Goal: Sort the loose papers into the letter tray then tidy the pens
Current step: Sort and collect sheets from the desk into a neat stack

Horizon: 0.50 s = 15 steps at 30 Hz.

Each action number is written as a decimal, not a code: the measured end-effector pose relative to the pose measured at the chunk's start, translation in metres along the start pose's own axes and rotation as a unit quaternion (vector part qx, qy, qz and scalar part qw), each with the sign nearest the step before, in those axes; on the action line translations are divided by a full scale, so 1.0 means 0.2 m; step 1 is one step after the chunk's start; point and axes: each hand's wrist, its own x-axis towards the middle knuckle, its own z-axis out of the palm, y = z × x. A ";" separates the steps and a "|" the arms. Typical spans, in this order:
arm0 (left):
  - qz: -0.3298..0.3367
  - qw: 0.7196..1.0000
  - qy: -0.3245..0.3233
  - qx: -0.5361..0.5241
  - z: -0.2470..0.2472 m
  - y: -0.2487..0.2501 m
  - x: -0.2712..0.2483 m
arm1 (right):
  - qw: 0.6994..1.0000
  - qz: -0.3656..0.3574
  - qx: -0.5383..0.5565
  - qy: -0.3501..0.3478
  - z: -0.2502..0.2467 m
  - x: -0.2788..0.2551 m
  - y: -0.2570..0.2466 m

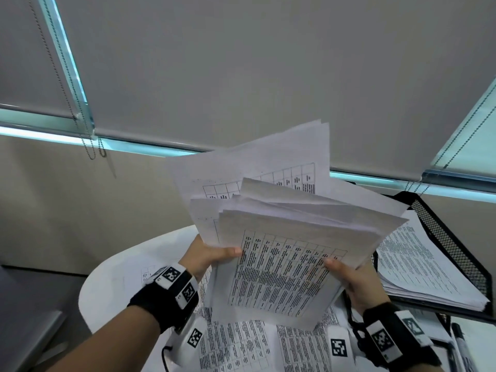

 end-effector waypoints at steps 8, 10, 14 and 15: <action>-0.005 0.998 -0.046 0.033 0.06 0.02 0.00 | 1.000 -0.022 0.001 -0.014 0.00 0.00 0.02; -0.014 0.997 -0.043 0.055 0.07 0.02 0.01 | 1.000 -0.007 0.009 -0.018 0.03 0.01 0.02; -0.003 0.996 -0.004 0.088 0.12 0.02 0.02 | 1.000 0.004 0.025 0.003 0.10 0.01 -0.01; -0.003 0.997 0.012 0.081 0.13 0.03 0.03 | 1.000 -0.002 0.025 0.012 0.11 0.01 -0.02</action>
